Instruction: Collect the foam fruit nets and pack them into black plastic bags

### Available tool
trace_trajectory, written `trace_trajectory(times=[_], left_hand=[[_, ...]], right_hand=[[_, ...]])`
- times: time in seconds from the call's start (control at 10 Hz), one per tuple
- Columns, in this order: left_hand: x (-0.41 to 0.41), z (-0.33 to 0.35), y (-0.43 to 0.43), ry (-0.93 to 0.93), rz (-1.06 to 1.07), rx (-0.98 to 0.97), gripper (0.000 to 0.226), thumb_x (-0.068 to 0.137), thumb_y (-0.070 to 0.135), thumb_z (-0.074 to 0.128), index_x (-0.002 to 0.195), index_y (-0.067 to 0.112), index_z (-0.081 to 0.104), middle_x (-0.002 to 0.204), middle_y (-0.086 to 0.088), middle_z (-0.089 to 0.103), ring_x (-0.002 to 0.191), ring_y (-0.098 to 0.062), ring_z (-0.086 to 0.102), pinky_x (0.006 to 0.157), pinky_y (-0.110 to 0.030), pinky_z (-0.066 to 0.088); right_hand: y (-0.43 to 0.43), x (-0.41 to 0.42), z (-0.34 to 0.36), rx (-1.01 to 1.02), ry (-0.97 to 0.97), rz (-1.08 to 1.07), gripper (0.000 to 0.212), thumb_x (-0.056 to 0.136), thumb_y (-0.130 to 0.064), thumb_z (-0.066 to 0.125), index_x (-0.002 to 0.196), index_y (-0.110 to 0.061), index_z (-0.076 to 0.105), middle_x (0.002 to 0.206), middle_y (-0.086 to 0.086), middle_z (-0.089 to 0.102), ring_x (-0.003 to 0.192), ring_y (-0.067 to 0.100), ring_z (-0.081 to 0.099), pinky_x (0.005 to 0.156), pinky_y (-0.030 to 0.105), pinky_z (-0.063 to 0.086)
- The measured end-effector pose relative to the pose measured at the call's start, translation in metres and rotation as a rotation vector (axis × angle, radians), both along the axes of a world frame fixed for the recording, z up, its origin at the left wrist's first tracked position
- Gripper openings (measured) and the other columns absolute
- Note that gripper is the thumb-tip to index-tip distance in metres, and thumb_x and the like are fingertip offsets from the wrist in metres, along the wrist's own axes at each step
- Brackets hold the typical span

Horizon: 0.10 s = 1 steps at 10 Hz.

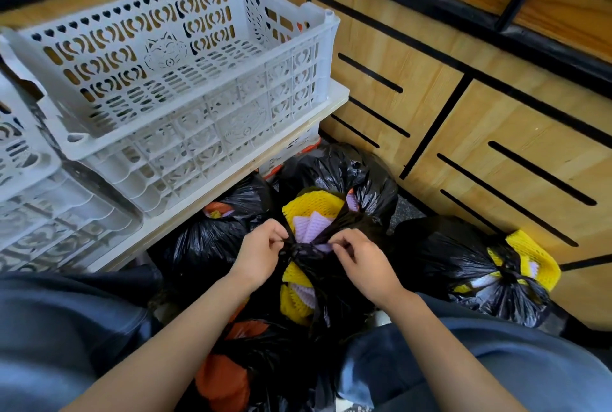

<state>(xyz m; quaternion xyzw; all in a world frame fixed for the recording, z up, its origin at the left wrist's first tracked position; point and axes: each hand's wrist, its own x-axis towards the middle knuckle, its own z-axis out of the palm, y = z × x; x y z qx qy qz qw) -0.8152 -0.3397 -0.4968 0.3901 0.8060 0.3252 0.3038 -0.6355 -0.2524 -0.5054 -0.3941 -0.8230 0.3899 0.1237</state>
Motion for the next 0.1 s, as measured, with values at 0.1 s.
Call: trace_trajectory(times=[0.1], left_hand=[[-0.0097,0.0082,-0.0074,0.081,-0.102,-0.059,0.025,0.090,-0.002,0.055,0.088,0.023,0.053,0.086,0.006,0.049,0.090,-0.016,0.053,0.072,-0.013,0.033]], right_hand=[[0.0013,0.0070,0.0041,0.059,-0.088,-0.019,0.015,0.092,-0.018,0.054,0.106,-0.016,0.058,0.105,-0.001,0.056,0.095,0.022,0.059,0.081,0.038,0.047]])
